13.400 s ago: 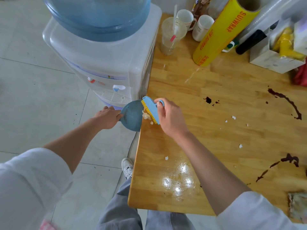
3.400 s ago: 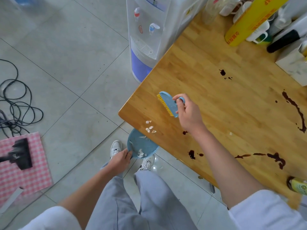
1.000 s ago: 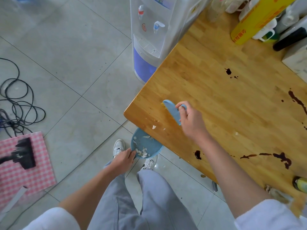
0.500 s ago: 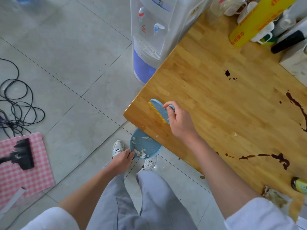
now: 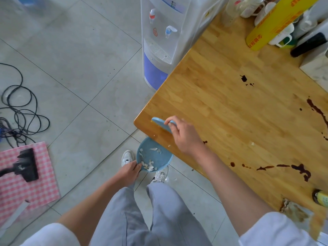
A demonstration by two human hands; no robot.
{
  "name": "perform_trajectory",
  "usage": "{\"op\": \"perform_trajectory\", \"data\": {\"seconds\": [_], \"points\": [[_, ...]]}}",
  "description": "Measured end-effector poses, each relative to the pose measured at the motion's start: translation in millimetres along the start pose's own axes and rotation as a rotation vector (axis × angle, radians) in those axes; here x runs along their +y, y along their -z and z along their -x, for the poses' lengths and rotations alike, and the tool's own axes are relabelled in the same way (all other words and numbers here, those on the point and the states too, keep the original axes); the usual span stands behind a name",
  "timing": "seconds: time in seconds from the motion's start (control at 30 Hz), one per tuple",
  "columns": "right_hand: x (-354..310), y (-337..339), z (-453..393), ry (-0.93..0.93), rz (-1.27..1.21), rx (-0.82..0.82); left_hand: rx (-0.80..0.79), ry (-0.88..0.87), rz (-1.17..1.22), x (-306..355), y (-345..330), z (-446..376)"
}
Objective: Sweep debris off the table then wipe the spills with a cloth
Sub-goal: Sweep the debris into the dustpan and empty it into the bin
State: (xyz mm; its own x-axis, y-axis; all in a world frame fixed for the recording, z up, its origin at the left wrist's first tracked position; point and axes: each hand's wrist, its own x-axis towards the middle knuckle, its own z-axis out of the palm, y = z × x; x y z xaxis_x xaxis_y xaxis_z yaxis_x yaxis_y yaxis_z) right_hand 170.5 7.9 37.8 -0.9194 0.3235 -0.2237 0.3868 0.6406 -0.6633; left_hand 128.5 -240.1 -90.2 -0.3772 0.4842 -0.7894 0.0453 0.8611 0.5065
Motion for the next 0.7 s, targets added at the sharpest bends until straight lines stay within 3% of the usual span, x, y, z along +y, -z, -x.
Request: {"op": "perform_trajectory", "data": {"seconds": [0.1,0.33,0.57,0.7], "points": [[-2.6,-18.3,25.0,0.026,-0.066,-0.08,-0.005,0.009,0.03,3.0,0.0,1.2],[20.6,15.6,33.8,-0.145,-0.177,0.187,-0.053,0.042,0.02,9.1,2.2,11.3],[-4.8,-40.8,80.5,-0.222,-0.242,0.183,-0.133,-0.026,0.041,10.4,11.3,6.7],[-7.6,-31.9,84.3,-0.312,-0.237,0.351,-0.163,-0.049,0.025,9.7,19.8,6.7]]}}
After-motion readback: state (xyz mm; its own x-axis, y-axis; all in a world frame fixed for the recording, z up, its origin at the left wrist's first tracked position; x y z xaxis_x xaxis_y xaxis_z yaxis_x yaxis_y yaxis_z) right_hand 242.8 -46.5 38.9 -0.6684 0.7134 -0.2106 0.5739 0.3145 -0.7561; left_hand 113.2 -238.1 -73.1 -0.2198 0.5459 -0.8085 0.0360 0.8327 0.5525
